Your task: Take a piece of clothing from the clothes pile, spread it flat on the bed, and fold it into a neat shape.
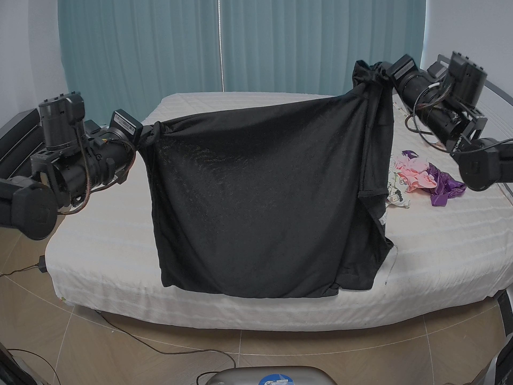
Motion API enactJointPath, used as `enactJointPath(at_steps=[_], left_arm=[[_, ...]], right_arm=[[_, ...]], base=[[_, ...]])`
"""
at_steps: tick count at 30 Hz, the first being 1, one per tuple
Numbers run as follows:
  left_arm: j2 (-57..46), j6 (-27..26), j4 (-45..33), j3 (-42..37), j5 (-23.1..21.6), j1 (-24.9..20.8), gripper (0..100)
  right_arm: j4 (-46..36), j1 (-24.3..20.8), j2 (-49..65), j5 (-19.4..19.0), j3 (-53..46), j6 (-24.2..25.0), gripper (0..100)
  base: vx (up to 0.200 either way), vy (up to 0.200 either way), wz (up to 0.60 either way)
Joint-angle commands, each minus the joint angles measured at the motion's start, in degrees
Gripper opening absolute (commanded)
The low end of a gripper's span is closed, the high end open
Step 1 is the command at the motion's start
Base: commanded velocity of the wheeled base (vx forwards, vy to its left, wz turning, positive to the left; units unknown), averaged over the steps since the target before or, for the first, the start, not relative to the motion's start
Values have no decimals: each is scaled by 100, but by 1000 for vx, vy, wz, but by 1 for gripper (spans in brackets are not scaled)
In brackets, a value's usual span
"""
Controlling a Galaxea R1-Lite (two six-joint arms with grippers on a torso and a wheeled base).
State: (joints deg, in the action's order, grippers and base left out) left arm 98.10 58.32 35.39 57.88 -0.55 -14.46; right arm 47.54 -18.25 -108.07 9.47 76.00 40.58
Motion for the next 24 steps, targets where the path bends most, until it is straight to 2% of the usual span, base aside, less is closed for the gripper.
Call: enactJointPath(at_steps=[1, 15, 24], left_arm=[[746, 4, 3, 347, -7, 31, 0], [1880, 4, 3, 892, 2, 198, 0], [2943, -5, -111, 1533, 11, 356, 0]], right_arm=[[88, 93, -733, 2, 12, 2, 0], [510, 58, -1577, 11, -15, 2, 0], [721, 67, -2377, 248, 91, 2, 0]], base=[[200, 0, 0], [200, 0, 0], [0, 0, 0]])
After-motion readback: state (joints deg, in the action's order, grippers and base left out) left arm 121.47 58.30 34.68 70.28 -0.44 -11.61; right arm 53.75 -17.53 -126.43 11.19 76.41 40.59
